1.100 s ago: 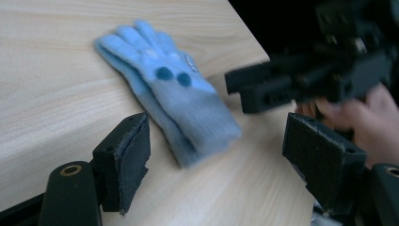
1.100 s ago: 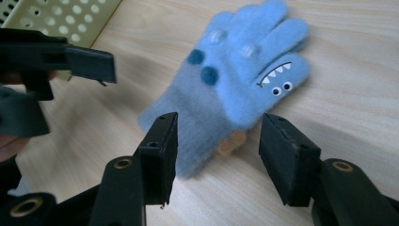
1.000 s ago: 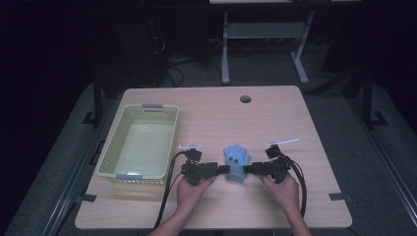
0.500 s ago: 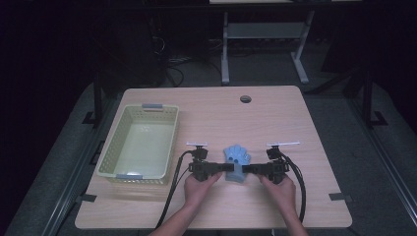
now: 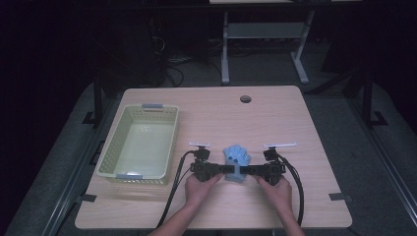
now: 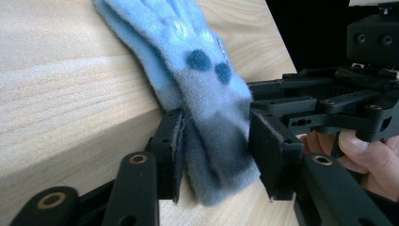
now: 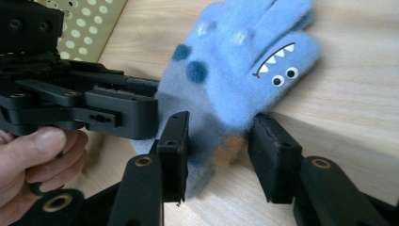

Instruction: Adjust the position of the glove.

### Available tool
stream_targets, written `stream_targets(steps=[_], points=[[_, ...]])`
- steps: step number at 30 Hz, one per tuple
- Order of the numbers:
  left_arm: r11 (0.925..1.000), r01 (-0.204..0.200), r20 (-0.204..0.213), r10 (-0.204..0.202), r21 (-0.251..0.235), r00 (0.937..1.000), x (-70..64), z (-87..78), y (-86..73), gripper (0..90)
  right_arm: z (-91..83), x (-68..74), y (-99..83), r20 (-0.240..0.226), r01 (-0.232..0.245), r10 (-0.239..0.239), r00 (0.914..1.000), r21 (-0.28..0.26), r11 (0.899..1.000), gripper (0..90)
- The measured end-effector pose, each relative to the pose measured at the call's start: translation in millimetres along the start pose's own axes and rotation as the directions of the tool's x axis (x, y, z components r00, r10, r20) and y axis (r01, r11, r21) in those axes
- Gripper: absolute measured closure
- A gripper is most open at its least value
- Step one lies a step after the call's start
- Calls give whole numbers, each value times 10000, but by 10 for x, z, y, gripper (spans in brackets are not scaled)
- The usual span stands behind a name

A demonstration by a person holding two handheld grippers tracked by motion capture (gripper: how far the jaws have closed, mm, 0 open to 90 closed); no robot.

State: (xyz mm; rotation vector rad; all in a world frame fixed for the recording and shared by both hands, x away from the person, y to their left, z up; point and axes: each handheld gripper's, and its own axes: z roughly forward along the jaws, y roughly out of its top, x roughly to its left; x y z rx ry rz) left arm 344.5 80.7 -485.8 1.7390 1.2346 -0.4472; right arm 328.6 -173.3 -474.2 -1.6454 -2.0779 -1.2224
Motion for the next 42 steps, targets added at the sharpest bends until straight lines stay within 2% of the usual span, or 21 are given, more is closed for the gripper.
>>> stream_targets(steps=[8,13,21,27,42], points=[[10000,60,91,-60,23,9999,21,24,0,639,49,23,-1,-25,-18,18,10000,-60,10000,659],[9999,100,307,-101,28,9995,57,32,2,663,59,43,8,-120,71,-72,9999,-72,9999,722],[9998,193,547,-198,90,9983,90,36,17,695,71,53,15,-269,132,-137,9995,-189,9997,769],[9997,248,712,-252,73,9971,112,42,28,719,77,50,20,-347,-5,-3,9994,-248,9997,784],[9998,212,1126,-210,-8,9934,107,-17,62,726,31,108,70,-418,252,-263,9988,-268,9993,790]])
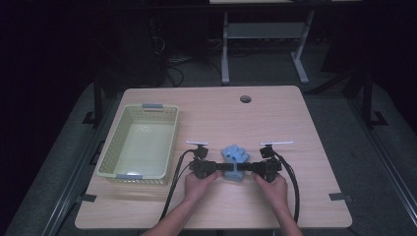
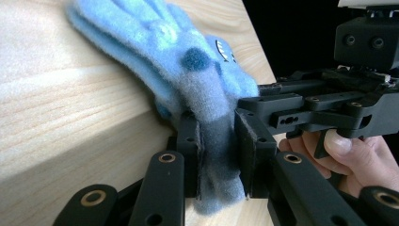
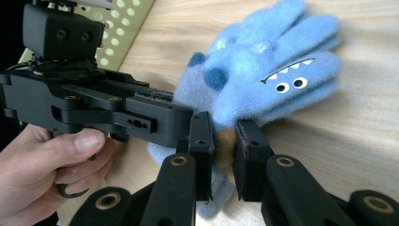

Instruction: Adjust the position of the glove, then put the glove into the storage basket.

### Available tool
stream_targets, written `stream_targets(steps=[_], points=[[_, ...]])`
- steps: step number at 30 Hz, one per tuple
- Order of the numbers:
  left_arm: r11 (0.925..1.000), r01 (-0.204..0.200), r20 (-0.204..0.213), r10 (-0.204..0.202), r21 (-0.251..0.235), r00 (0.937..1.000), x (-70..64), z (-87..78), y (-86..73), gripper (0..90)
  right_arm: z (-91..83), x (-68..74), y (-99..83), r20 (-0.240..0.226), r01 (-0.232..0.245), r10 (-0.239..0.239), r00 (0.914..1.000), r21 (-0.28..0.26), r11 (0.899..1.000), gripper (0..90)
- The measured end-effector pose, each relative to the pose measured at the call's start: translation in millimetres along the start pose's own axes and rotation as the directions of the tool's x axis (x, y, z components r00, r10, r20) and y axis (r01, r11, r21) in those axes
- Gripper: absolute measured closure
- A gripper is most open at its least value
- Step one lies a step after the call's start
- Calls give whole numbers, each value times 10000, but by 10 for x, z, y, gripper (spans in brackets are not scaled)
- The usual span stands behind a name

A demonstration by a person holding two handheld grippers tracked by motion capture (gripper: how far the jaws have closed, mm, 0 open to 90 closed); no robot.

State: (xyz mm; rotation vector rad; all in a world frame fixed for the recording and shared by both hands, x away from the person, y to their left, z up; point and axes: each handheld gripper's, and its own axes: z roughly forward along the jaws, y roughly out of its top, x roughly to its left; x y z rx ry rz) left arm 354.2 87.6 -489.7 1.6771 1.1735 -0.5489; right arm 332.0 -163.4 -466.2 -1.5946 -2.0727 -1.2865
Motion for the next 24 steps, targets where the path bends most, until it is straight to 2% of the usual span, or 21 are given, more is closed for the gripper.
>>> stream_targets(steps=[24], points=[[9989,-454,186,455,-61,9988,-141,-108,63,725,-112,139,69,-101,305,-306,9995,-82,9995,790]])
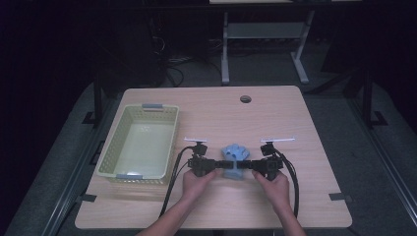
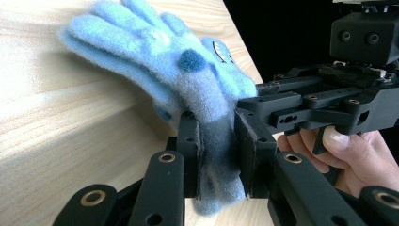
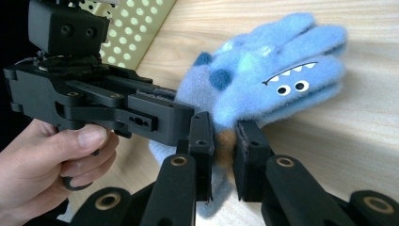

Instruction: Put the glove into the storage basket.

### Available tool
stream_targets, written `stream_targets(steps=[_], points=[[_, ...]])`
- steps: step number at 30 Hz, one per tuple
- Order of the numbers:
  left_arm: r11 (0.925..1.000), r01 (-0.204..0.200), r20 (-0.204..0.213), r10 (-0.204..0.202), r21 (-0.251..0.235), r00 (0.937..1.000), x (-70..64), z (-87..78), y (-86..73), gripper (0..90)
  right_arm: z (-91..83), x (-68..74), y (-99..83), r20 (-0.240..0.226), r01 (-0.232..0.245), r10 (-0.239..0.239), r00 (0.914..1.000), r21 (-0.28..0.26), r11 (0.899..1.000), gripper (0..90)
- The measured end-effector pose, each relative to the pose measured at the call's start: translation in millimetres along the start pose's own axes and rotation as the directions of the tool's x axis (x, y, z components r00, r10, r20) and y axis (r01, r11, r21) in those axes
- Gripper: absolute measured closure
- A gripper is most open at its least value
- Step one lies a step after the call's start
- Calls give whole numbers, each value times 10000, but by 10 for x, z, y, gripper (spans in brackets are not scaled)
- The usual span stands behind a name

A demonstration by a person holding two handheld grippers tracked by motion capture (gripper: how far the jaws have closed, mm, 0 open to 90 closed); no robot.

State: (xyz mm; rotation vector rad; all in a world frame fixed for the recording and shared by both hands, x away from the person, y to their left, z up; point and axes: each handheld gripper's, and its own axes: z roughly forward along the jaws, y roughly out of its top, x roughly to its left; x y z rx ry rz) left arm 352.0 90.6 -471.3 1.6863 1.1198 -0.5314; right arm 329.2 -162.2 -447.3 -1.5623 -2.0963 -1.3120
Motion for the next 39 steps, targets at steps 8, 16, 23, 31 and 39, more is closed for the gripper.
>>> stream_targets(steps=[8,16,23,31,39], points=[[9999,-99,84,100,-96,9999,-35,-53,9,725,-26,78,27,43,108,-108,9999,20,9999,789],[9997,-205,92,206,-156,9997,-80,-115,47,725,-53,138,80,4,281,-281,9996,-51,9996,789],[9994,-242,133,245,-249,9996,-110,-188,76,726,-64,213,126,-23,412,-412,9991,-35,9991,789],[9989,-367,97,370,-301,9993,-155,-304,127,726,-57,320,202,-164,587,-589,9981,-70,9982,789],[9983,-413,247,423,-403,9988,-187,-456,187,731,-44,450,292,-225,907,-909,9956,-75,9958,790]])
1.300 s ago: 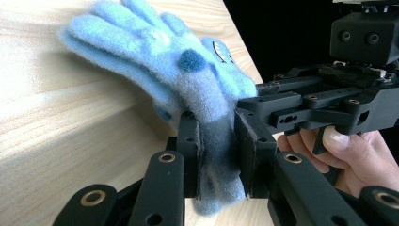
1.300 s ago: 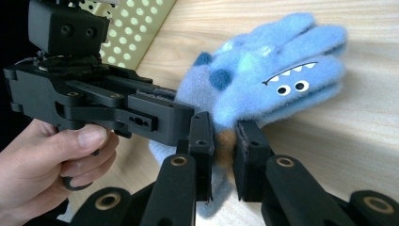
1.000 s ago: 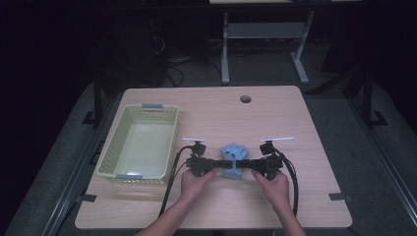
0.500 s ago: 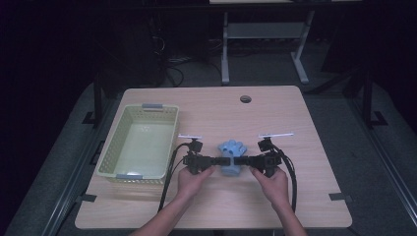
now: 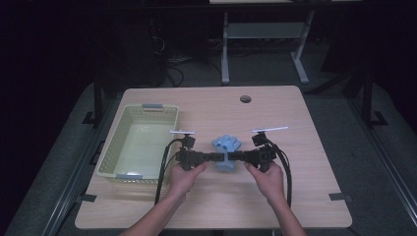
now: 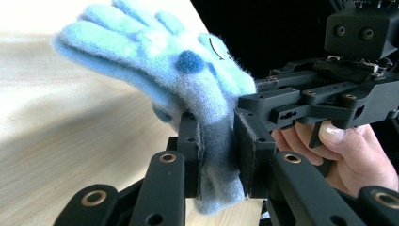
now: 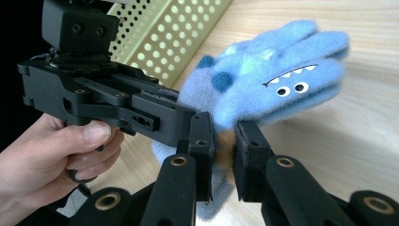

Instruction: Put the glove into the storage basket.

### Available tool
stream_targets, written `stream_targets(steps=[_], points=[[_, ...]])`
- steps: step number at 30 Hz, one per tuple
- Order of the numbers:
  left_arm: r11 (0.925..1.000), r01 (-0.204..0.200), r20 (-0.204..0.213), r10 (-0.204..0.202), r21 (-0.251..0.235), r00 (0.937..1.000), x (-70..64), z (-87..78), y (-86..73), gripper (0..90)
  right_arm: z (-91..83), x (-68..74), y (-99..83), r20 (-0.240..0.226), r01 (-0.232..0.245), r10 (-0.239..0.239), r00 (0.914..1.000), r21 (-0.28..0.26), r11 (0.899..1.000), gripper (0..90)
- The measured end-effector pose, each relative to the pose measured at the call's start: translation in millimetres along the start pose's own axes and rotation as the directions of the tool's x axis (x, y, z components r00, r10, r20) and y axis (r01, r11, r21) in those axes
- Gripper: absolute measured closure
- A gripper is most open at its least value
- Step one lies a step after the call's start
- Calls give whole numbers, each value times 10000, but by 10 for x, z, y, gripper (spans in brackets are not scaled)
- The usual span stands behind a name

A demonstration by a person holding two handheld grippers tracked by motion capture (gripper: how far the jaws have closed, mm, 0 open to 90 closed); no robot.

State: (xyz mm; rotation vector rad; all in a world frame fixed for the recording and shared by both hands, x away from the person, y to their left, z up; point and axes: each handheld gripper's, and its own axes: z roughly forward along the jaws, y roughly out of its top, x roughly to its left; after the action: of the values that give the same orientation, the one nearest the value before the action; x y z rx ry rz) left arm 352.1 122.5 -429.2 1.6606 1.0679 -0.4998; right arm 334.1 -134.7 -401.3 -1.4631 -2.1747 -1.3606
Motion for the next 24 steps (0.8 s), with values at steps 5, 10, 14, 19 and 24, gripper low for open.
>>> stream_targets(steps=[5,10,14,19,24], points=[[9998,-188,-15,188,17,9998,-60,-63,60,734,-26,68,53,-65,86,-86,9999,-96,9999,790],[9995,-305,-2,305,-9,9995,-93,-138,123,737,-39,119,125,-165,203,-206,9997,-180,9996,790],[9995,-286,74,287,-161,9996,-102,-197,167,738,-36,179,195,-195,348,-352,9992,-199,9992,791],[9992,-351,44,352,-189,9994,-100,-283,201,739,-5,230,261,-278,457,-462,9985,-187,9988,791],[9990,-326,64,328,-301,9994,-100,-385,249,739,35,297,335,-386,511,-517,9979,-180,9985,791]])
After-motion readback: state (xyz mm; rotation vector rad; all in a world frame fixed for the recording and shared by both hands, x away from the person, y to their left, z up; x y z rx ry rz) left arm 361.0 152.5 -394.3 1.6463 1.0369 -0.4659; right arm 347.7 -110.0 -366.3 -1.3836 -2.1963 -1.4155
